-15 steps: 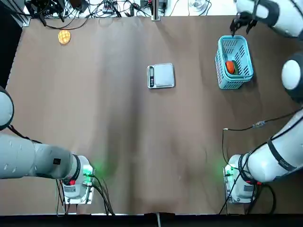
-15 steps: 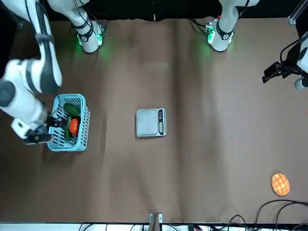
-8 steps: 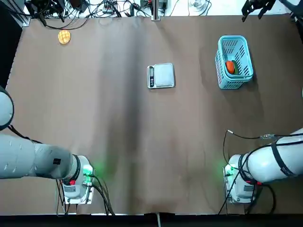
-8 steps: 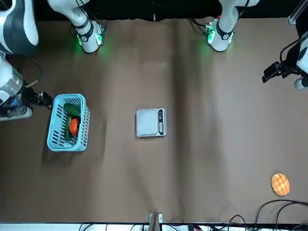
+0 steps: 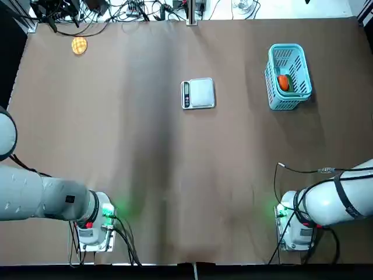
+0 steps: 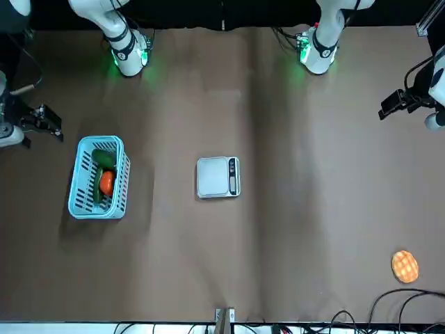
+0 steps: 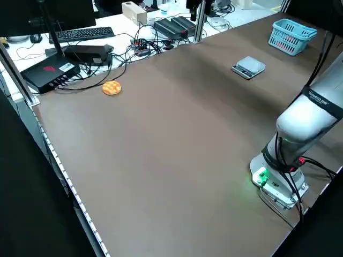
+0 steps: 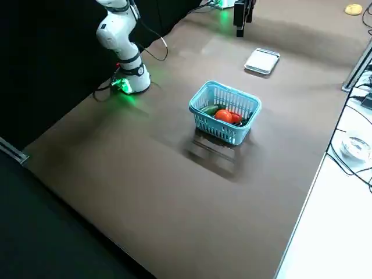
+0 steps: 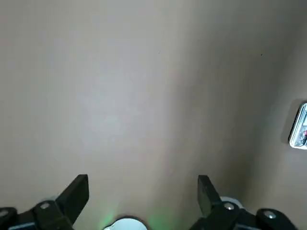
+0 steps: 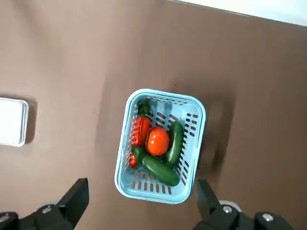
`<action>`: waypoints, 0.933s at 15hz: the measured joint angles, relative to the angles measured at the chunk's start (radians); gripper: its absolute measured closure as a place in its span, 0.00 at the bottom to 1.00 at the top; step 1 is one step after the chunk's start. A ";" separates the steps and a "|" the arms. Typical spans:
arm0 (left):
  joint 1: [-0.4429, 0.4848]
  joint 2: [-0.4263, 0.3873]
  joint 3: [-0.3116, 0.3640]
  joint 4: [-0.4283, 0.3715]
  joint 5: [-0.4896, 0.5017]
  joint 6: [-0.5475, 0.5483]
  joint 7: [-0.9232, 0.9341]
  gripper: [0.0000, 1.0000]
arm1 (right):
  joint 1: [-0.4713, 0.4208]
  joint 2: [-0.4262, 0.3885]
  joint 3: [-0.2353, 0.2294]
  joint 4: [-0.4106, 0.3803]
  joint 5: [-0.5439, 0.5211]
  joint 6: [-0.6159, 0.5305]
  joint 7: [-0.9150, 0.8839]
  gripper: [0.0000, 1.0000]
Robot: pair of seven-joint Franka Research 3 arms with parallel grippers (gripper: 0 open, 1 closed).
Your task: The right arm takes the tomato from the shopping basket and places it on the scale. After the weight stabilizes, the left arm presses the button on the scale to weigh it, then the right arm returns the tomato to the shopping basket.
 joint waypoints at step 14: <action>0.000 0.000 0.000 0.000 -0.005 0.000 0.000 0.00 | -0.347 0.009 0.296 -0.029 -0.001 -0.073 -0.009 0.01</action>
